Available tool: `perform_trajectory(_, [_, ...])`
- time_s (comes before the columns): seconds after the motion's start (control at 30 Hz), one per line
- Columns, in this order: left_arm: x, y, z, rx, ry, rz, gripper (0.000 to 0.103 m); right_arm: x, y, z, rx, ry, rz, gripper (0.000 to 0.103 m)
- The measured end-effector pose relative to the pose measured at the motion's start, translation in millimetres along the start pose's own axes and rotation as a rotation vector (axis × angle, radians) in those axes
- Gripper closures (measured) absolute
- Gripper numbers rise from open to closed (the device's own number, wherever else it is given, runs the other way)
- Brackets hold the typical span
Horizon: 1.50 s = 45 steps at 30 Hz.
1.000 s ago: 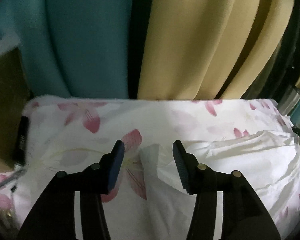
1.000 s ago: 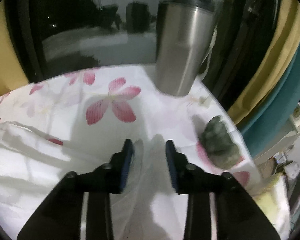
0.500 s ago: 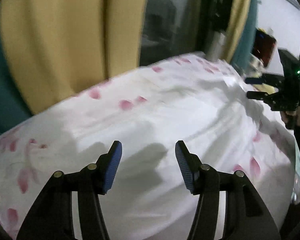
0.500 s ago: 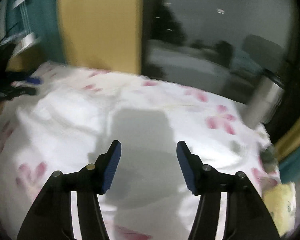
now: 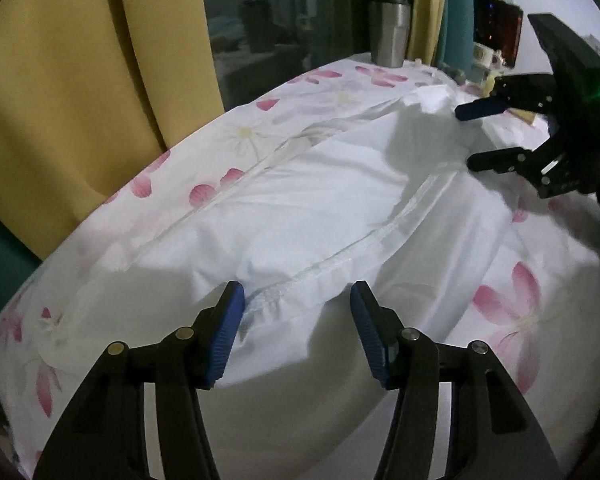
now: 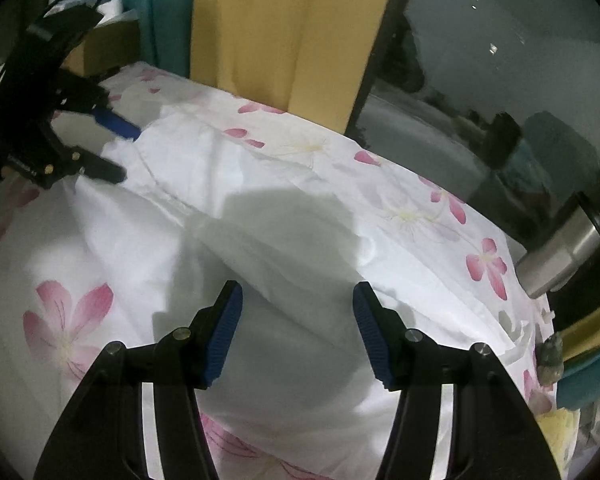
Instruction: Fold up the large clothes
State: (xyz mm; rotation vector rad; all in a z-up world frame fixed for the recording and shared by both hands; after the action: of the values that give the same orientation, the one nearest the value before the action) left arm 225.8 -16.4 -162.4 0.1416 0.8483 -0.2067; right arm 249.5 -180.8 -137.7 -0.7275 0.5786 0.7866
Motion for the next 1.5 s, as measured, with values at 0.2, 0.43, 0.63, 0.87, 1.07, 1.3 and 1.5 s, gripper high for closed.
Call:
perform_trajectory(0.2, [-8.2,-0.1,16.2,0.015,-0.052,-0.012,0.099,3.0,-13.0,4.8,0.040,-0.020,0.001,0.100])
perform_trajectory(0.43, [-16.0,19.9,45.9,0.004,-0.112,0.018,0.100,1.1,-43.7,33.0,0.067,-0.083,-0.038,0.101])
perform_trajectory(0.63, [6.1,44.8,77.2,-0.005,-0.119,0.057,0.100,24.2,-78.4,57.1,0.124,-0.100,-0.021,0.101])
perform_trajectory(0.87, [44.5,71.8,95.5,-0.041,-0.081,0.088,0.100,75.1,-98.6,69.2,0.139,-0.031,-0.007,0.101])
perform_trajectory(1.07, [90.7,93.3,85.9,-0.109,0.040,0.098,0.099,128.1,-101.2,68.2,0.104,0.093,0.031,0.101])
perform_trajectory(1.3, [85.1,129.2,75.4,-0.144,0.060,0.251,0.066,146.6,-112.2,66.4,0.044,0.173,-0.094,0.093])
perform_trajectory(1.5, [58.3,172.5,60.6,-0.203,0.064,0.351,0.065,125.3,-153.1,53.6,0.102,0.160,-0.254,0.065])
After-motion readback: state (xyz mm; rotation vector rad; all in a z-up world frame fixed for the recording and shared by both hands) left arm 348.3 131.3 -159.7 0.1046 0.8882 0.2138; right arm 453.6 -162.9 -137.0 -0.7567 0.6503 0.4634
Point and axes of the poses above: each gripper's, at about its wrist camera, not at the fingertips, and x roughly the way its jaws point, y to its left, z to its top, the point moved 8 cm from there along x, roughly the way its jaws point, and after that the axes turned 6 degrees about -x, right-handed, at the moved point
